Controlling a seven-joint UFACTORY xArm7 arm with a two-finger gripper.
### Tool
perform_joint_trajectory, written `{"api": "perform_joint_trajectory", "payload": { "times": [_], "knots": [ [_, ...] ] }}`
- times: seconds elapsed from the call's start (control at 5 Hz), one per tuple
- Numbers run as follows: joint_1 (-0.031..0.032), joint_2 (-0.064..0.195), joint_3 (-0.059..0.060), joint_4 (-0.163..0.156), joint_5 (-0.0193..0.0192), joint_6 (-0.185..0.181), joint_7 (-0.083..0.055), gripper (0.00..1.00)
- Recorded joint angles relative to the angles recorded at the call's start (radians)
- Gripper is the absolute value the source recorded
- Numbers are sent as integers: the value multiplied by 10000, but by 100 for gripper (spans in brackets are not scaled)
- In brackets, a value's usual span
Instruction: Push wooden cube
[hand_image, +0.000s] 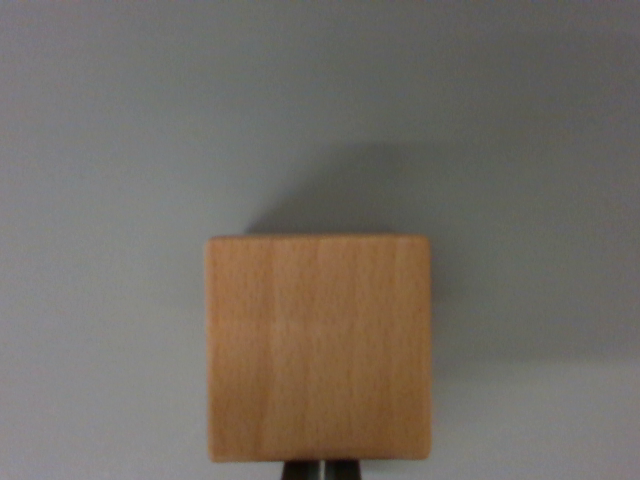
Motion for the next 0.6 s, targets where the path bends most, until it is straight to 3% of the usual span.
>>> {"api": "perform_joint_trajectory", "payload": {
  "times": [0.2, 0.4, 0.6],
  "knots": [
    [0, 0, 0, 0, 0, 0, 0, 100],
    [8, 212, 11, 339, 2, 127, 23, 100],
    [8, 212, 11, 339, 2, 127, 23, 100]
  ]
}}
